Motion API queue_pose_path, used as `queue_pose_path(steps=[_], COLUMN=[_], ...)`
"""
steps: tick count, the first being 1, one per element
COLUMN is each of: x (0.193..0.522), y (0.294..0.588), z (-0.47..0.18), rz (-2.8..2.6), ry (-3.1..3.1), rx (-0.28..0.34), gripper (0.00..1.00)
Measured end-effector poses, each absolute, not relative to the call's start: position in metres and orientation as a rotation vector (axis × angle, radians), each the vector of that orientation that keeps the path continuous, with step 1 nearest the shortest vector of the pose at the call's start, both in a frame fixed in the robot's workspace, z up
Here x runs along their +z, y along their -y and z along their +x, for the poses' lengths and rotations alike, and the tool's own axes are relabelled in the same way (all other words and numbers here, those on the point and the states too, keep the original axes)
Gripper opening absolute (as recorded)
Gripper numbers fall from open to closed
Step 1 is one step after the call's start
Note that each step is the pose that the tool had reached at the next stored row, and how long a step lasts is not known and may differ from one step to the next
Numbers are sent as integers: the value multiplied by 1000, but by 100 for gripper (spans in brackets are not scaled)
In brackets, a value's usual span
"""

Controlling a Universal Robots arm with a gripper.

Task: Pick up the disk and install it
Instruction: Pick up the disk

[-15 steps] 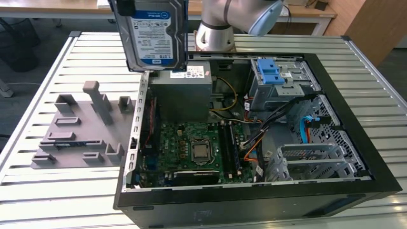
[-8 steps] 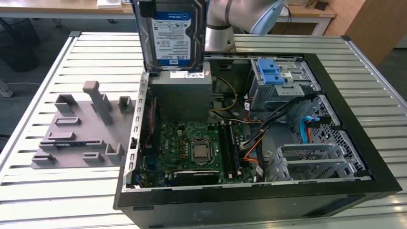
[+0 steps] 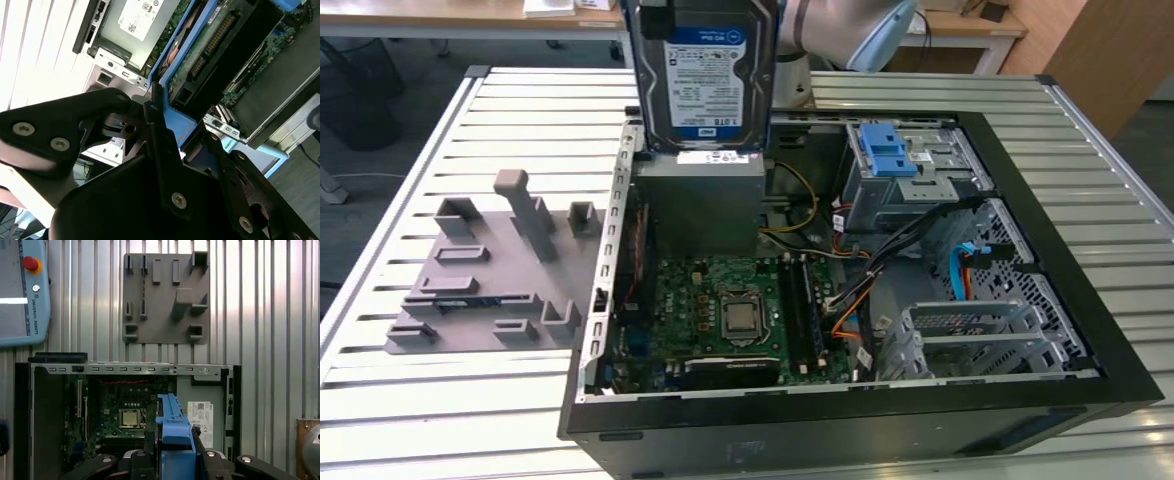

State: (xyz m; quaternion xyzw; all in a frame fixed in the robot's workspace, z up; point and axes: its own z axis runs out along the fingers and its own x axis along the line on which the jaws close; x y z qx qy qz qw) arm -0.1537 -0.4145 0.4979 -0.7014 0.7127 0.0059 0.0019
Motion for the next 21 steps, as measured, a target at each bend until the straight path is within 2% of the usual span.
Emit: queue_pose_path(steps=[21], x=[494], y=[420], z=[-105], rz=[-2192], ry=[-2240], rx=[13], gripper=[36])
